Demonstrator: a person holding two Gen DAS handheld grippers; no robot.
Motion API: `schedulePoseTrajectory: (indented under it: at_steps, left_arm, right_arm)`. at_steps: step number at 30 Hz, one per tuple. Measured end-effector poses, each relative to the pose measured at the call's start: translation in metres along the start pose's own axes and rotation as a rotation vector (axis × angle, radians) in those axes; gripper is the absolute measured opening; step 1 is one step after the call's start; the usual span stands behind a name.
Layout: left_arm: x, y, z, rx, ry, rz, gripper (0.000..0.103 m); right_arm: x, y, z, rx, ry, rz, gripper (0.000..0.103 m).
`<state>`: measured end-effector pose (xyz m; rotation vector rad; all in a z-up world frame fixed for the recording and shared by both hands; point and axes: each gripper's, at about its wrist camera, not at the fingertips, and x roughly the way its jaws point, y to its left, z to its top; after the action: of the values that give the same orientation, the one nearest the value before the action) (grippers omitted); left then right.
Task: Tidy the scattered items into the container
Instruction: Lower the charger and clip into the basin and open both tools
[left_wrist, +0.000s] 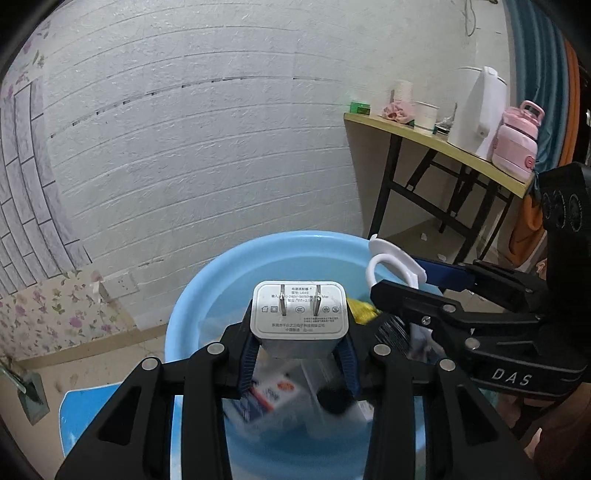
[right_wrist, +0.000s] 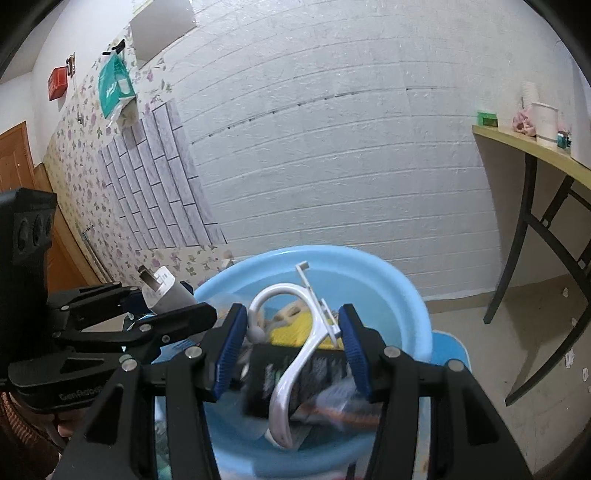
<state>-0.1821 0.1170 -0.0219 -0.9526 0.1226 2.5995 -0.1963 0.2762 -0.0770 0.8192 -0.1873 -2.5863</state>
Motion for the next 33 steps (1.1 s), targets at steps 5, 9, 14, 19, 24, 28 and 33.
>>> schedulePoseTrajectory:
  at_steps: [5,9,14,19,24,28,33]
  left_arm:
    - [0.009,0.002,0.002,0.013,-0.007,0.019,0.037]
    - [0.009,0.000,0.001,0.014,-0.009,0.024,0.038]
    - [-0.002,-0.005,-0.001,0.021,-0.022,0.025,0.045]
    - [-0.022,-0.010,-0.004,0.020,-0.053,0.031,0.069]
    - [-0.042,-0.012,-0.009,0.008,-0.069,0.044,0.080]
    - [-0.059,-0.012,-0.017,0.000,-0.072,0.056,0.088]
    - [-0.079,-0.012,-0.029,-0.024,-0.062,0.082,0.094]
  right_arm:
    - [0.018,-0.007,0.006,-0.016,0.016,-0.003,0.051]
    - [0.025,-0.010,0.005,-0.015,0.031,-0.008,0.052]
    - [0.023,-0.007,0.001,-0.017,0.042,-0.021,0.052]
    - [0.012,-0.002,-0.003,-0.047,0.047,-0.064,0.063]
    - [-0.001,0.003,-0.005,-0.031,0.064,-0.084,0.063]
    - [-0.011,0.008,-0.011,-0.012,0.079,-0.075,0.064]
    - [-0.024,0.014,-0.021,0.016,0.090,-0.102,0.064]
